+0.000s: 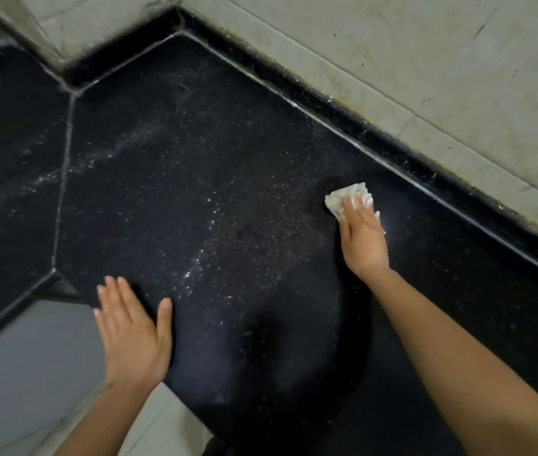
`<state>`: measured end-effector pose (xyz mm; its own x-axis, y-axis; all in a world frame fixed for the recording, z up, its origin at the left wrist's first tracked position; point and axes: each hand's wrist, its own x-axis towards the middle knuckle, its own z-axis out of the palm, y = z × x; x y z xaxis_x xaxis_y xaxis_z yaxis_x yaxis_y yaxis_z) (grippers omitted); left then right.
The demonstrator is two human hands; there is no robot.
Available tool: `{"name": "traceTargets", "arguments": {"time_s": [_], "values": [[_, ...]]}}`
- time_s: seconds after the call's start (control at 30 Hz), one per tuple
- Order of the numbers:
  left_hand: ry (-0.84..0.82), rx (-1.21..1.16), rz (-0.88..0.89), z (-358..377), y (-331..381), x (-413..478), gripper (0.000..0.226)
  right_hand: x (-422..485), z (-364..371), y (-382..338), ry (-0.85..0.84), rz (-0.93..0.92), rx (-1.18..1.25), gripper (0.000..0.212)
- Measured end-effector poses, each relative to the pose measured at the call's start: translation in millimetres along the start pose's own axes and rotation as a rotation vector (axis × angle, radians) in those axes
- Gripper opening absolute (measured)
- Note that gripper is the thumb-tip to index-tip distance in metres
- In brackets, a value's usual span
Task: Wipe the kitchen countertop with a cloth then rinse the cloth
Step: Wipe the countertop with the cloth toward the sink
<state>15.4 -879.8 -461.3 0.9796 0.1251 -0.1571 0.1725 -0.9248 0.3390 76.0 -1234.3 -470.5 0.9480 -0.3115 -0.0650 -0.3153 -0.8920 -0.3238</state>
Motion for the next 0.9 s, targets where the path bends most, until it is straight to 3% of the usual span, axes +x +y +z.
{"name": "traceTargets", "arguments": {"time_s": [0.17,0.37,0.43,0.57,0.63,0.7,0.9], "values": [[-0.002,-0.074,-0.105,-2.0,-12.4,0.0,0.080,-63.4,14.4,-28.7,-0.096,-0.282,0.073,0.046],[-0.025,-0.067,-0.127,-2.4,-13.5,2.0,0.083,-77.5,2.6,-12.6,-0.248,-0.727,-0.109,0.049],[-0.034,-0.054,-0.133,-2.9,-12.2,3.7,0.086,-45.4,-1.6,0.9,-0.171,-0.599,-0.136,0.046],[-0.067,-0.039,-0.145,-3.6,-11.4,4.8,0.089,6.8,-5.3,-1.3,-0.082,0.038,-0.035,0.049],[-0.080,-0.032,-0.149,-4.2,-11.8,5.9,0.090,5.7,-0.9,-21.4,-0.063,0.140,-0.025,0.049],[-0.089,-0.028,-0.149,-3.6,-12.0,7.2,0.090,-12.5,6.0,-41.8,-0.074,0.079,-0.016,0.049],[-0.152,-0.007,-0.165,-7.3,-11.2,9.6,0.092,-111.4,29.7,-72.5,-0.233,-0.513,-0.049,0.046]]}}
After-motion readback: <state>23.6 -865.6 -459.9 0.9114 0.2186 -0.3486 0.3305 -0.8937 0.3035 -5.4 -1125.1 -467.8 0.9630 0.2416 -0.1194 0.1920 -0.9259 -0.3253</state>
